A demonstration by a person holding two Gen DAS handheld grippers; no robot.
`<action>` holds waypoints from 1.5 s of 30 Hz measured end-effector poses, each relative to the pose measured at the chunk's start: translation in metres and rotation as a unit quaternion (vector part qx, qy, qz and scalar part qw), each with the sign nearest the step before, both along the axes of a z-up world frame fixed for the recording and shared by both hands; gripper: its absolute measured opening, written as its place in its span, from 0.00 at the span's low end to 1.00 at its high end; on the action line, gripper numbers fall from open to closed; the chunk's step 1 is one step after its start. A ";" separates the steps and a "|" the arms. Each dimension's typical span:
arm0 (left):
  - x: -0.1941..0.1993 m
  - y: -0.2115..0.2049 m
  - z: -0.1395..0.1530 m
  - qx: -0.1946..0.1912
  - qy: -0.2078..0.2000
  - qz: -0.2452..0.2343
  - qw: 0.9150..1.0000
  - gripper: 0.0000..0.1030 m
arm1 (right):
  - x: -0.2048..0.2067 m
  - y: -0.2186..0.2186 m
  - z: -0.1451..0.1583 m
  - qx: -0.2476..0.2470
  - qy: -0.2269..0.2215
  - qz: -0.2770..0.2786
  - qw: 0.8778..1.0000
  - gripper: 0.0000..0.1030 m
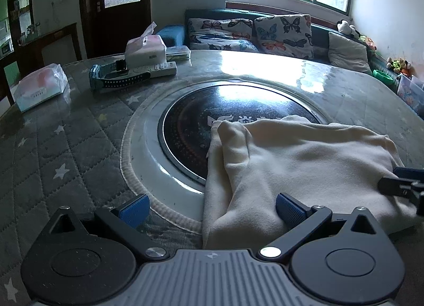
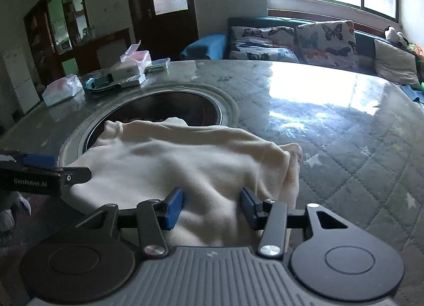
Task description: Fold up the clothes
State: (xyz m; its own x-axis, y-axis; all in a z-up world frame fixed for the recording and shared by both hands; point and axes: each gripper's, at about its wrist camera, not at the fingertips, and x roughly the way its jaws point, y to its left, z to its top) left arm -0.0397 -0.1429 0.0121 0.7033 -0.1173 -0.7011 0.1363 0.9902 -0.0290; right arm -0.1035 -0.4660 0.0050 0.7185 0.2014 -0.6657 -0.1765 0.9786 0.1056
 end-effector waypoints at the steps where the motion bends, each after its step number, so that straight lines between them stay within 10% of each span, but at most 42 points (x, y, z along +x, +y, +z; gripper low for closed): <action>1: 0.000 0.000 0.000 0.001 0.000 -0.001 1.000 1.00 | 0.001 0.000 0.002 -0.002 -0.002 0.000 1.000 0.43; 45: 0.003 0.003 -0.002 -0.009 0.008 -0.007 1.000 1.00 | 0.053 0.028 0.001 -0.054 -0.009 0.019 0.998 0.45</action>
